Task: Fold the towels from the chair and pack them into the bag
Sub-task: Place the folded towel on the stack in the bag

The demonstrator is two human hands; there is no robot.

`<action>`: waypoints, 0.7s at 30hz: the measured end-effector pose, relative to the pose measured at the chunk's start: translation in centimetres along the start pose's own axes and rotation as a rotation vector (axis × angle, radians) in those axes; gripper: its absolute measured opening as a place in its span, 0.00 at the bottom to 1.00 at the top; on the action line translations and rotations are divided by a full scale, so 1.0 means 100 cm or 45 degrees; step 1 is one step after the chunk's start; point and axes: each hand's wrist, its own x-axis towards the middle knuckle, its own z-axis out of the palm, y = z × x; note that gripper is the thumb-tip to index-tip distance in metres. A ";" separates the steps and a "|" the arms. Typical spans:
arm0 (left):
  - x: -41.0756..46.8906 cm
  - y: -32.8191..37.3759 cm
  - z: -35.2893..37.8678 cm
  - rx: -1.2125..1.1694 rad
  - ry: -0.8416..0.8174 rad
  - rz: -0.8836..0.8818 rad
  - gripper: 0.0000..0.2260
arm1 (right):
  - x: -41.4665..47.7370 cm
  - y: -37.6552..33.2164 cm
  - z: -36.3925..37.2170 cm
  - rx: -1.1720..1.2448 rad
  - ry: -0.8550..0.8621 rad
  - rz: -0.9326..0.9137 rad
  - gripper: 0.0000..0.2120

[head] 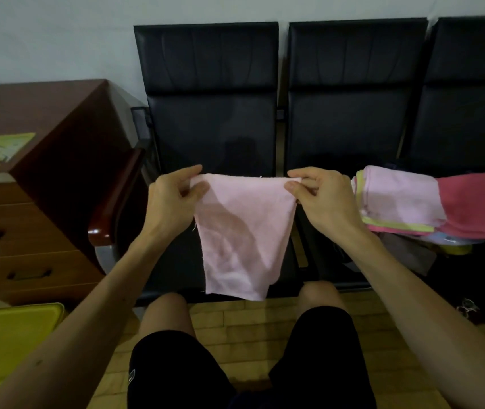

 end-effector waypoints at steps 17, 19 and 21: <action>-0.008 0.021 -0.008 -0.092 0.206 0.122 0.08 | 0.010 -0.009 -0.024 -0.460 0.080 -0.243 0.12; -0.009 0.022 -0.010 -0.045 0.209 0.154 0.07 | 0.011 -0.006 -0.025 -0.508 0.046 -0.216 0.11; -0.011 0.021 -0.011 0.004 0.205 0.165 0.06 | 0.009 -0.003 -0.025 -0.491 0.027 -0.216 0.09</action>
